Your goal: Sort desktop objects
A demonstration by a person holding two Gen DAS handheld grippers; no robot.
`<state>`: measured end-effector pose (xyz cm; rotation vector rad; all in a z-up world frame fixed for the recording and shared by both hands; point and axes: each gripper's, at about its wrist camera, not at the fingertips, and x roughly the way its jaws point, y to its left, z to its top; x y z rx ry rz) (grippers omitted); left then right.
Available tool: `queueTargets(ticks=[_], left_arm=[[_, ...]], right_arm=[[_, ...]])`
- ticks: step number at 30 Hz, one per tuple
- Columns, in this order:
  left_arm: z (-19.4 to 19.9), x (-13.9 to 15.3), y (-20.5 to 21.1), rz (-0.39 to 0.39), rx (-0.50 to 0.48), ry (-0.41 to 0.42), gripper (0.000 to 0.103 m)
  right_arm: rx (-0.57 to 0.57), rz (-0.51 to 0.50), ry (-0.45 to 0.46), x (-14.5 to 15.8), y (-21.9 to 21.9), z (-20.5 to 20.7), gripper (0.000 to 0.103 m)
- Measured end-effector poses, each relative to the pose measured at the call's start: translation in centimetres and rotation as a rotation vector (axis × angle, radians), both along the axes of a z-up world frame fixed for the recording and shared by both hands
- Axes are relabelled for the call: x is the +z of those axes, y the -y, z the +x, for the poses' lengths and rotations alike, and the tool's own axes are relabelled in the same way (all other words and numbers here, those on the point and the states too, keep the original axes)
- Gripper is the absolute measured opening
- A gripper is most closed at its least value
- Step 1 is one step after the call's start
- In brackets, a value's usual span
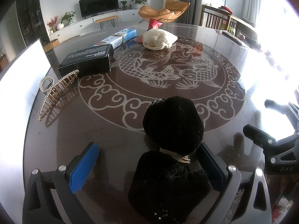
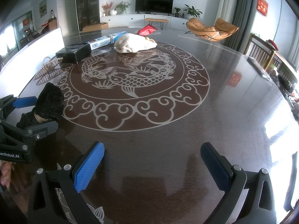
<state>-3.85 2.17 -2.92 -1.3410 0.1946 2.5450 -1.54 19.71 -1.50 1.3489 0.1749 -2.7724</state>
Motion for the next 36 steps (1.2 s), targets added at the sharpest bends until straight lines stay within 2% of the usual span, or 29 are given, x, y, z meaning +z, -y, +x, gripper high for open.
queueTargets(ticks=[27, 31, 33, 36], left_arm=[[0.0, 0.0, 0.1, 0.001, 0.000, 0.000, 0.103], [0.1, 0.0, 0.1, 0.001, 0.002, -0.001, 0.103], [0.1, 0.0, 0.1, 0.001, 0.001, -0.001, 0.103], [0.1, -0.1, 0.1, 0.001, 0.001, -0.001, 0.103]], right_arm=[[0.000, -0.011, 0.018, -0.2, -0.2, -0.1, 0.103], [0.015, -0.087, 0.057, -0.2, -0.8, -1.4, 0.103], [0.018, -0.155, 0.048, 0.7, -1.2, -3.5, 0.103], [0.017, -0.278, 0.044, 2.5, -1.3, -8.7, 0.103]])
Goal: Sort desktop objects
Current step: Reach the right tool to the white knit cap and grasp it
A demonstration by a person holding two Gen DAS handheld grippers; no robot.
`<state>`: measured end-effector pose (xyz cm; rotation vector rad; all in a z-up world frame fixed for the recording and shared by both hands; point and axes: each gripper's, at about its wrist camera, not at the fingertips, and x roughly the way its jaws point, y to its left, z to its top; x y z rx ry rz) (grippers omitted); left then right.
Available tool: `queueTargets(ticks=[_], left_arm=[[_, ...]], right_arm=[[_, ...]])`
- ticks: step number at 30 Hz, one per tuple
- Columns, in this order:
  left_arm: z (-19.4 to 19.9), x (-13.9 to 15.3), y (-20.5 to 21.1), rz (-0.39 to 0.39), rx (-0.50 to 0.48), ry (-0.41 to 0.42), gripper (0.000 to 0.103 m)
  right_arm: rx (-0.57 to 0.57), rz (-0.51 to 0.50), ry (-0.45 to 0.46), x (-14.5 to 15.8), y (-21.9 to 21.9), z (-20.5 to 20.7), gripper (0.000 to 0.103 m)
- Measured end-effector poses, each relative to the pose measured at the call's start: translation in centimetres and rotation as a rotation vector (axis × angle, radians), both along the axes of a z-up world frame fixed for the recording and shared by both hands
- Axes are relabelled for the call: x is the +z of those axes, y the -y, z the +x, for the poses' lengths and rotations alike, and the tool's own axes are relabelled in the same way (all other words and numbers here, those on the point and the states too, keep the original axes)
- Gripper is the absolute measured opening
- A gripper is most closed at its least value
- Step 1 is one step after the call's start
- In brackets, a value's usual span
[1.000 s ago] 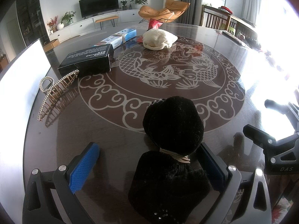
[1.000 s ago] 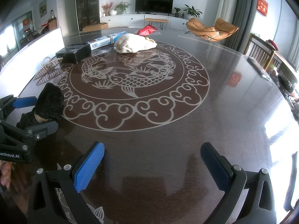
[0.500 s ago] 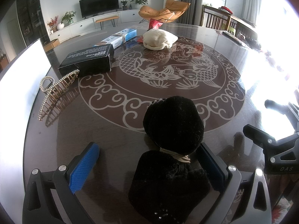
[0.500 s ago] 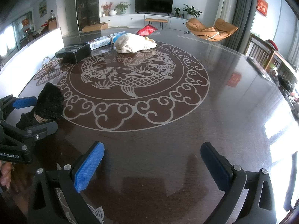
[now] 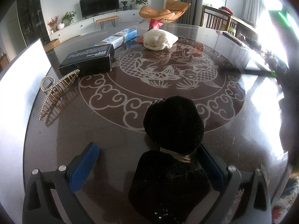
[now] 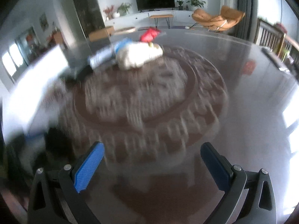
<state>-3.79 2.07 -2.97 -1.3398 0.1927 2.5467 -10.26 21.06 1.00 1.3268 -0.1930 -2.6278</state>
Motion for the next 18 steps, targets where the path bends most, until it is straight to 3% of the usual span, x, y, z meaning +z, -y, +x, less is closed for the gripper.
queueTargets(ticks=[2, 6, 11, 12, 13, 16, 17, 18], left_arm=[[0.0, 0.0, 0.0, 0.000, 0.000, 0.000, 0.103], [0.0, 0.0, 0.0, 0.000, 0.000, 0.000, 0.103], [0.0, 0.0, 0.0, 0.000, 0.000, 0.000, 0.103], [0.0, 0.0, 0.0, 0.000, 0.000, 0.000, 0.103], [0.0, 0.0, 0.0, 0.000, 0.000, 0.000, 0.103], [0.0, 0.0, 0.0, 0.001, 0.000, 0.000, 0.103], [0.0, 0.0, 0.0, 0.001, 0.000, 0.000, 0.103], [0.0, 0.0, 0.0, 0.001, 0.000, 0.000, 0.103]], right_arm=[[0.007, -0.047, -0.009, 1.2, 0.4, -4.0, 0.103], [0.020, -0.046, -0.011, 2.4, 2.7, -11.2, 0.103], [0.073, 0.078, 0.053, 0.7, 6.3, -16.4, 0.100], [0.087, 0.096, 0.062, 0.2, 6.6, -16.6, 0.097], [0.099, 0.117, 0.084, -0.3, 6.8, -16.8, 0.081], [0.131, 0.091, 0.067, -0.5, 6.1, -15.6, 0.068], [0.146, 0.073, 0.079, -0.7, 5.6, -14.9, 0.054], [0.158, 0.067, 0.084, -0.9, 5.0, -13.9, 0.053]])
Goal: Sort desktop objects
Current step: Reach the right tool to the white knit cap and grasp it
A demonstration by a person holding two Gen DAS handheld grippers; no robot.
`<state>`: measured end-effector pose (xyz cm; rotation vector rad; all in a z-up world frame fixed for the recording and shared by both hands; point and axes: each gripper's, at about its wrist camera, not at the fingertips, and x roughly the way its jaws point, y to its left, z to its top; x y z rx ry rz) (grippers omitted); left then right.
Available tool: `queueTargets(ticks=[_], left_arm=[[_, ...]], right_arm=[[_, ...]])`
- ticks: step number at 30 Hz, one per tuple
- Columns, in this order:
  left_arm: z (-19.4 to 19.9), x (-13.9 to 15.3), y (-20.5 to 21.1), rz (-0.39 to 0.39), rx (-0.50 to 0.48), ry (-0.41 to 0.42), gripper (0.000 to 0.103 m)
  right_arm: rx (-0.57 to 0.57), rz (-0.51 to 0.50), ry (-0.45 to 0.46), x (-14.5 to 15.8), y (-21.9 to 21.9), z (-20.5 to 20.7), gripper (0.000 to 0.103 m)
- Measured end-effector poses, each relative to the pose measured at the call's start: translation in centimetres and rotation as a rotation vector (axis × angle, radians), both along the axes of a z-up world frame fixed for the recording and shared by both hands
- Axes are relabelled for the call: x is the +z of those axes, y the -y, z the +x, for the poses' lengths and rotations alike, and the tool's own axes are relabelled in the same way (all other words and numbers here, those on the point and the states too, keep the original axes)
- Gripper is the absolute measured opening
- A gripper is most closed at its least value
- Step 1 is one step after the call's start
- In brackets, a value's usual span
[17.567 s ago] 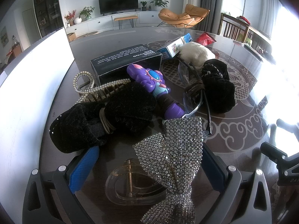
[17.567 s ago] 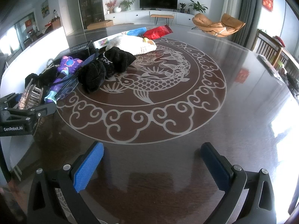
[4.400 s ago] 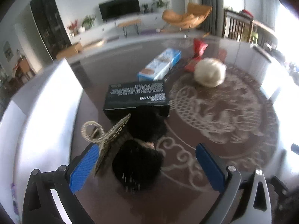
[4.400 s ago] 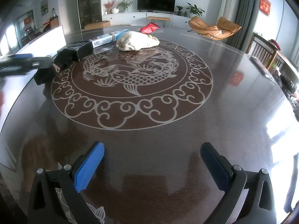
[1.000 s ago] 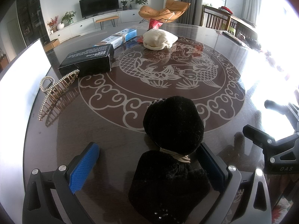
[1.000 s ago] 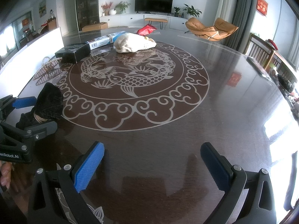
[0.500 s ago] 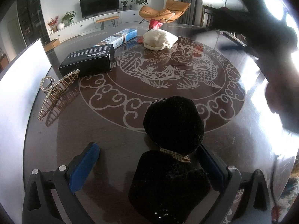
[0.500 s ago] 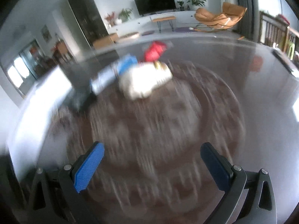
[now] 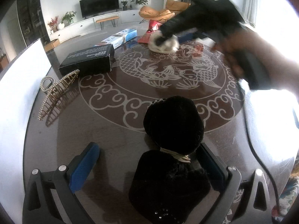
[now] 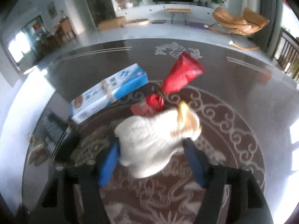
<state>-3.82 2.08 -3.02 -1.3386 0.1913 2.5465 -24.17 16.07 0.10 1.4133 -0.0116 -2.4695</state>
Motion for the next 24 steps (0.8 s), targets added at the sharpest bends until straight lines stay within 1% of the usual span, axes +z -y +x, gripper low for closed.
queueTargets(ticks=[2, 3, 5, 9, 10, 11, 12, 13, 14, 15, 16, 17, 18, 21, 22, 23, 24], left_arm=[[0.0, 0.0, 0.0, 0.000, 0.000, 0.000, 0.103], [0.0, 0.0, 0.0, 0.000, 0.000, 0.000, 0.103], [0.0, 0.0, 0.0, 0.000, 0.000, 0.000, 0.103], [0.0, 0.0, 0.0, -0.001, 0.002, -0.001, 0.103], [0.1, 0.0, 0.1, -0.001, 0.003, -0.001, 0.103], [0.1, 0.0, 0.1, -0.001, 0.005, -0.001, 0.103], [0.2, 0.0, 0.2, -0.001, 0.005, -0.001, 0.103], [0.2, 0.0, 0.2, -0.001, 0.006, -0.001, 0.103], [0.2, 0.0, 0.2, -0.001, 0.006, -0.001, 0.103], [0.2, 0.0, 0.2, -0.002, 0.009, -0.001, 0.103], [0.3, 0.0, 0.3, -0.002, 0.013, -0.002, 0.103], [0.3, 0.0, 0.4, -0.002, 0.019, -0.002, 0.103], [0.3, 0.0, 0.5, -0.001, 0.024, -0.002, 0.103], [0.4, 0.0, 0.6, -0.002, 0.032, -0.002, 0.103], [0.4, 0.1, 0.6, -0.003, 0.035, -0.002, 0.103], [0.4, 0.2, 0.6, -0.003, 0.040, -0.002, 0.103], [0.4, 0.2, 0.5, -0.003, 0.045, -0.001, 0.103]], right_arm=[[0.042, 0.012, -0.018, -0.1, -1.2, 2.7, 0.053], [0.071, 0.037, -0.034, -0.1, -1.9, 4.7, 0.053], [0.096, 0.043, -0.043, -0.2, -3.6, 8.6, 0.053], [0.116, 0.071, -0.067, 0.2, -6.3, 16.1, 0.052], [0.113, 0.088, -0.074, 0.4, -7.1, 18.3, 0.052], [0.097, 0.117, -0.085, 0.4, -7.4, 20.0, 0.054], [0.079, 0.134, -0.096, 0.6, -7.6, 20.7, 0.058], [0.054, 0.145, -0.110, 0.8, -7.9, 21.8, 0.075], [0.017, 0.145, -0.129, 0.8, -8.4, 23.0, 0.095], [-0.015, 0.132, -0.153, 0.8, -8.6, 23.9, 0.101], [-0.039, 0.117, -0.171, 0.7, -8.9, 24.5, 0.103], [-0.060, 0.104, -0.173, 0.4, -9.3, 25.0, 0.103], [-0.079, 0.098, -0.155, 0.0, -9.3, 24.8, 0.103], [-0.138, 0.096, -0.080, -1.5, -9.3, 23.6, 0.103], [-0.145, 0.102, -0.073, -1.7, -9.1, 23.4, 0.103], [-0.150, 0.134, -0.088, -1.6, -8.8, 23.2, 0.103], [-0.150, 0.142, -0.089, -1.7, -8.7, 23.3, 0.103]])
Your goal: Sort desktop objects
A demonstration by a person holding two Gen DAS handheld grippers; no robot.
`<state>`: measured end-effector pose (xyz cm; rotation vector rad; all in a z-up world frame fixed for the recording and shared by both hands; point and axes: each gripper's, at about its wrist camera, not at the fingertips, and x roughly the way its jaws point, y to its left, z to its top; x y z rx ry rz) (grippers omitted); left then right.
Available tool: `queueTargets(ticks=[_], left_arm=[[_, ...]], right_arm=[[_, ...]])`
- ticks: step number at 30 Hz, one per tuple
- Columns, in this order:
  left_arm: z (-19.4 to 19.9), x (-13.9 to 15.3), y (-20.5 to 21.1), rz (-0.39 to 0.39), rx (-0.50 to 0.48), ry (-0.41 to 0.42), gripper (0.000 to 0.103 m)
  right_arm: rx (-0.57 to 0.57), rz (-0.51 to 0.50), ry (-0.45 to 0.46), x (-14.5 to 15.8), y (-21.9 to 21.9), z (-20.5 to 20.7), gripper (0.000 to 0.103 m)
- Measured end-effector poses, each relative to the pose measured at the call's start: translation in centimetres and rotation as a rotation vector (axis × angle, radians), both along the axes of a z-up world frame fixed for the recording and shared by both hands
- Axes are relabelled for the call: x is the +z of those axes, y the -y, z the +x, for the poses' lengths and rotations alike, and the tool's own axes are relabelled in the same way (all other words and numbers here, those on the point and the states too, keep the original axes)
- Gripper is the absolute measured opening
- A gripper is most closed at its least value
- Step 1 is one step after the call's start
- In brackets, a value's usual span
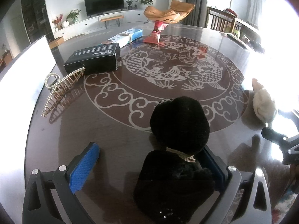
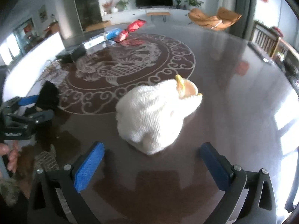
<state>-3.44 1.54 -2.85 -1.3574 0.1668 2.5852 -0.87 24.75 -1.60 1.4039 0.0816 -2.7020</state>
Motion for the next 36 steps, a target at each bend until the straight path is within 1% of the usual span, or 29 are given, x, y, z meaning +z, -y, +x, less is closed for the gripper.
queueTargets(ticks=[4, 36], left_arm=[[-0.06, 0.07, 0.15, 0.000, 0.022, 0.000, 0.103], [0.03, 0.09, 0.24, 0.003, 0.040, 0.000, 0.103]], right_arm=[[0.001, 0.007, 0.003, -0.34, 0.25, 0.06, 0.103], [-0.002, 0.008, -0.004, -0.42, 0.22, 0.27, 0.103]])
